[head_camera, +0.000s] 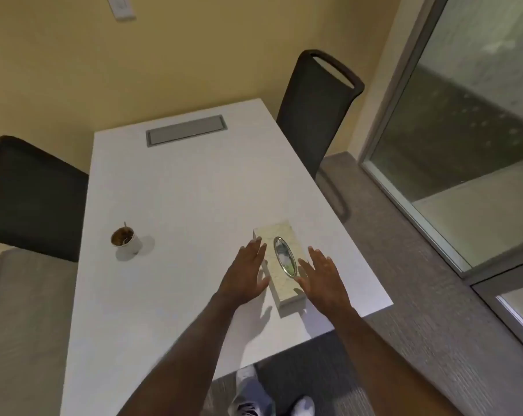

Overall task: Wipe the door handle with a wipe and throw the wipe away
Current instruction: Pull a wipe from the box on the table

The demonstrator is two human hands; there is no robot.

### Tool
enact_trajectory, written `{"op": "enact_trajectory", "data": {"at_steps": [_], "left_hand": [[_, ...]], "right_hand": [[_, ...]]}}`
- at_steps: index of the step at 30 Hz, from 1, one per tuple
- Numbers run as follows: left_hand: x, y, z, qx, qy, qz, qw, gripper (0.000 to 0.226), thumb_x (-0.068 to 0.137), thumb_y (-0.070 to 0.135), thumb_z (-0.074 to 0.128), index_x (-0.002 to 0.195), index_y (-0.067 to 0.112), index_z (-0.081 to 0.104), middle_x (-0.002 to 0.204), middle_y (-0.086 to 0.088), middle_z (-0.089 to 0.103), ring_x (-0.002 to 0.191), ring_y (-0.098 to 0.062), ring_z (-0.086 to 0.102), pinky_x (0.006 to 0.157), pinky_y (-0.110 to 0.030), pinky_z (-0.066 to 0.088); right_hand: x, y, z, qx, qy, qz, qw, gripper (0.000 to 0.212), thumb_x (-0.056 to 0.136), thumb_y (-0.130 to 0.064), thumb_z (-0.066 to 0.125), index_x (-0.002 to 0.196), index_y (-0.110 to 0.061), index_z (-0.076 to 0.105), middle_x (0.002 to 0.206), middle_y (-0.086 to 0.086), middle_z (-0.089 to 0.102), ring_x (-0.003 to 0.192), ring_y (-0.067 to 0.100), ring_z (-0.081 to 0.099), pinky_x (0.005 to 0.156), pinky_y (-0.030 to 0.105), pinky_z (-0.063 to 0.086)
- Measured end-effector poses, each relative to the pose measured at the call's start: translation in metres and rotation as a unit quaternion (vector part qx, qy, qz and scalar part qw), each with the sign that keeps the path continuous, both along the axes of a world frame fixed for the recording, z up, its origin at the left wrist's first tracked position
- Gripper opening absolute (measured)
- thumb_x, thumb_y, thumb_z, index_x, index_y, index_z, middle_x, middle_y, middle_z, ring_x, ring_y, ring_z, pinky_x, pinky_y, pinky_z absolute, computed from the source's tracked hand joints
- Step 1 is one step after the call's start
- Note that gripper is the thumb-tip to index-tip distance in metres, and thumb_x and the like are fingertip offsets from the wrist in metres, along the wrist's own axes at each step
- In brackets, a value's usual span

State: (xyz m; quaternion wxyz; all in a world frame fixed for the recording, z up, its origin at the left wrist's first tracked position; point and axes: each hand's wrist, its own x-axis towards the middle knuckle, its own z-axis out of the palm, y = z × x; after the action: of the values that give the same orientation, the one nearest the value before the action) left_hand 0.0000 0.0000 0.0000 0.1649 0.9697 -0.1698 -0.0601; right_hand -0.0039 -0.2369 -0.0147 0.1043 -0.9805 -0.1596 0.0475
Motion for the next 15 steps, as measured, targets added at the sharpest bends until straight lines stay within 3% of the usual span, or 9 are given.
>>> {"op": "enact_trajectory", "data": {"at_steps": [2,5,9,15], "left_hand": [[0.014,0.0,-0.01,-0.015,-0.002,0.001,1.0,0.079,0.099,0.041,0.055,0.159,0.006,0.017,0.17,-0.014,0.009,0.158,-0.03,0.009,0.129,-0.042,0.009],[0.035,-0.004,-0.024,0.001,0.009,-0.012,1.0,0.079,0.099,0.04,0.054,0.16,0.005,0.017,0.17,-0.015,0.009,0.159,-0.029,0.009,0.128,-0.04,0.007],[0.062,-0.006,-0.044,0.005,0.008,-0.033,0.999,0.075,0.099,0.037,0.051,0.158,0.003,0.02,0.168,-0.019,0.015,0.158,-0.033,0.012,0.127,-0.044,0.007],[0.076,0.002,-0.07,-0.024,-0.051,-0.063,0.996,0.067,0.091,0.034,0.068,0.144,-0.004,0.049,0.153,-0.025,0.045,0.144,-0.041,0.042,0.117,-0.053,0.036]], "right_hand": [[0.012,0.006,-0.007,0.011,0.007,0.006,1.0,0.053,0.099,-0.046,0.053,0.144,-0.02,0.049,0.163,0.013,0.023,0.152,0.029,0.019,0.124,0.045,0.017],[0.03,0.014,-0.016,-0.032,0.028,0.017,0.999,0.046,0.104,-0.047,0.036,0.143,-0.026,0.049,0.166,0.008,0.017,0.154,0.023,0.012,0.124,0.035,0.016],[0.055,0.027,-0.026,-0.036,0.04,-0.006,0.999,0.043,0.105,-0.044,0.033,0.14,-0.028,0.052,0.166,0.009,0.018,0.154,0.025,0.012,0.121,0.035,0.016],[0.084,0.043,-0.036,-0.023,0.043,0.013,0.999,0.04,0.104,-0.039,0.039,0.136,-0.026,0.06,0.162,0.015,0.026,0.151,0.032,0.022,0.118,0.039,0.023]]}}
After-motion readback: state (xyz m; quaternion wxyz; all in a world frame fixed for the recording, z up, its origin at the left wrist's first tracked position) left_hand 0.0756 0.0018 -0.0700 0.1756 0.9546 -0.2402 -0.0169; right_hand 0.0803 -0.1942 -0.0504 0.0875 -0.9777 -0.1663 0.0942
